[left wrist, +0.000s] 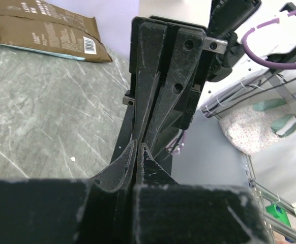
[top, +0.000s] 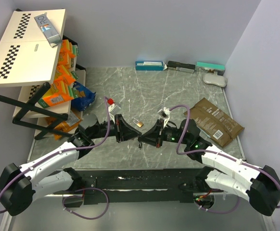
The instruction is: Unlock with the key
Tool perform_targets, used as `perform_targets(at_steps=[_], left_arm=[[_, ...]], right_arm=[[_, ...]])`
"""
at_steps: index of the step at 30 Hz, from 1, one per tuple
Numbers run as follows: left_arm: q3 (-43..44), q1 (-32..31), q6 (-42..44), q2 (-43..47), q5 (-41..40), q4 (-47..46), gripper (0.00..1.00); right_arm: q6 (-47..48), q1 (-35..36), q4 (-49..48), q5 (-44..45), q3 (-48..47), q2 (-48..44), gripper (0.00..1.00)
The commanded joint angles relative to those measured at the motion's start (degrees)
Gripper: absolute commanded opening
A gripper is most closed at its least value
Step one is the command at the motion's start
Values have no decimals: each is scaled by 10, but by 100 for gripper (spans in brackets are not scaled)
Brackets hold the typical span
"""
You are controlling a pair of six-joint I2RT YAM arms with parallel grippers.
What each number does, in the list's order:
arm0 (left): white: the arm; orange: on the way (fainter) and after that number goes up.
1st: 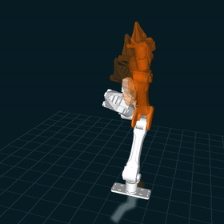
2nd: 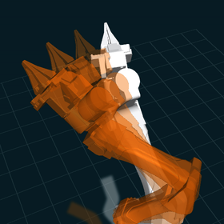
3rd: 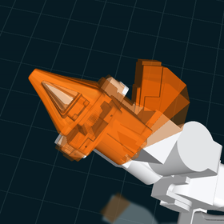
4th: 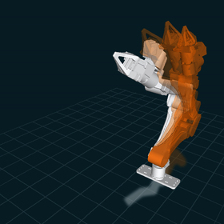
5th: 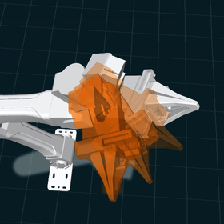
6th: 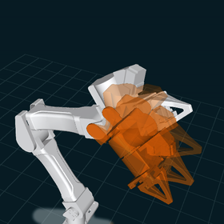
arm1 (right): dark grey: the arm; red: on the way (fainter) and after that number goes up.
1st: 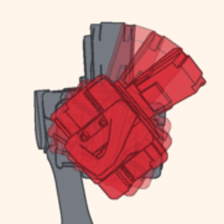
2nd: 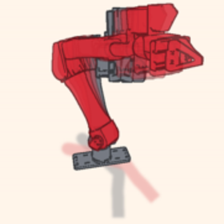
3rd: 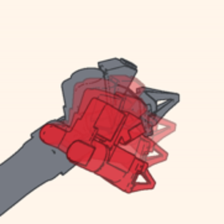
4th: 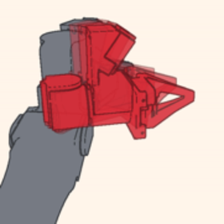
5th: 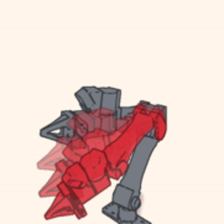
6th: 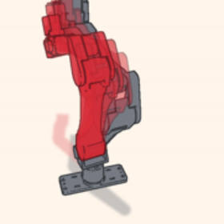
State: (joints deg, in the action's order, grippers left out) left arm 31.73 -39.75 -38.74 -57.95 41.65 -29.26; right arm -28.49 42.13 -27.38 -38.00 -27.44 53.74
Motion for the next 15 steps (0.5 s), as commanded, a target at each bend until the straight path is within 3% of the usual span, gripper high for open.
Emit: perform_targets(at_steps=[1, 2, 3, 5, 6, 9, 13, 15], left_arm=[[17, 0, 5, 18, -12, -10, 12], [20, -1, 7, 19, -21, -5, 27], [22, -1, 9, 21, -29, -1, 59], [30, 0, 16, 27, -63, 21, 82], [32, 0, 20, 29, -78, 31, 99], [36, 0, 18, 39, -152, 64, 99], [55, 0, -13, 25, -314, 146, 99], [65, 0, -37, 7, -346, 199, 99]], right_arm=[[-2, 1, 6, 62, -17, -6, 0], [-4, -1, 16, 73, -17, -7, 0], [-9, -6, 21, 91, -14, -8, 0], [-14, -18, 27, 97, -9, -10, 0], [-20, -34, 29, 99, -2, -11, 0], [-26, -59, 41, 100, 14, -19, 0], [-21, -116, 71, 115, 41, -55, 0], [-19, -136, 90, 116, 50, -71, 0]])
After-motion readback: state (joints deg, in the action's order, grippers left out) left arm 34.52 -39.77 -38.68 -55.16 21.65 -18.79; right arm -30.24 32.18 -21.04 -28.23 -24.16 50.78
